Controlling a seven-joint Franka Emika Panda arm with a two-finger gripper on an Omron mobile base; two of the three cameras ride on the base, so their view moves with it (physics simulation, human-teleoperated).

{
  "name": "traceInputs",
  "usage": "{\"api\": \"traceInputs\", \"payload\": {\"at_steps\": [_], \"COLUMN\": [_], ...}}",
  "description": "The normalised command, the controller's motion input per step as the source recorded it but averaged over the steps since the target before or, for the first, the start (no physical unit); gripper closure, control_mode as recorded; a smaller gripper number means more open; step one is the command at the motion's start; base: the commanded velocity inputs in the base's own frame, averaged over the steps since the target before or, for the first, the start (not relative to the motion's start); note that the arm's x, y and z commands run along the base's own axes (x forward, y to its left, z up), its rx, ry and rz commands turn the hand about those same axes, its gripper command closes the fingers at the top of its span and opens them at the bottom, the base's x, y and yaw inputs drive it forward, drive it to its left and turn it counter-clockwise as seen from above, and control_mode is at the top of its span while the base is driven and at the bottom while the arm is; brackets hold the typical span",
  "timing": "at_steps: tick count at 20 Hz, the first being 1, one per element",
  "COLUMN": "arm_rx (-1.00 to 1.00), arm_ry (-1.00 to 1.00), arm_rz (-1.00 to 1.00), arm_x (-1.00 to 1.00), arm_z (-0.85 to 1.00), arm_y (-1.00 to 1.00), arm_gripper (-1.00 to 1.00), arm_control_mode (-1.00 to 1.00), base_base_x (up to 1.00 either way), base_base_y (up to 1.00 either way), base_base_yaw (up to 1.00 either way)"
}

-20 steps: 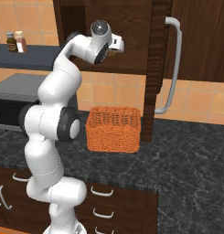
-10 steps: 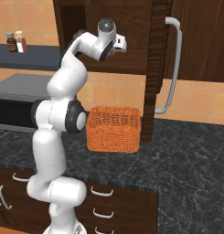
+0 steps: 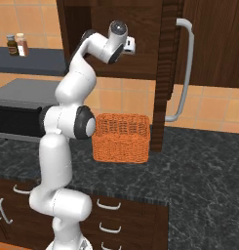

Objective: Open the cabinet, pick up the bread from the cabinet and place it in the basket. Then move the basket to the dining counter.

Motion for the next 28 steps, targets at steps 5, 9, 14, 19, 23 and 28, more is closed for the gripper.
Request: {"api": "traceInputs", "payload": {"at_steps": [5,9,14,19,23,28], "arm_rx": [0.00,0.00,0.00,0.00,0.00,0.00], "arm_ry": [-0.26,-0.28,-0.17,-0.08,-0.01,0.00], "arm_rz": [0.05,0.00,0.00,-0.08,-0.08,-0.07], "arm_x": [-0.10,-0.78,-1.00,-1.00,-1.00,-1.00], "arm_z": [-0.25,0.00,0.01,0.28,0.60,0.40], "arm_y": [0.01,0.00,0.00,0.02,0.00,0.00], "arm_gripper": [1.00,1.00,1.00,1.00,1.00,1.00], "arm_control_mode": [-1.00,-1.00,-1.00,-1.00,-1.00,-1.00], "base_base_x": [0.00,0.00,0.00,0.00,0.00,0.00], "base_base_y": [0.00,0.00,0.00,0.00,0.00,0.00], "base_base_yaw": [0.00,0.00,0.00,0.00,0.00,0.00]}}
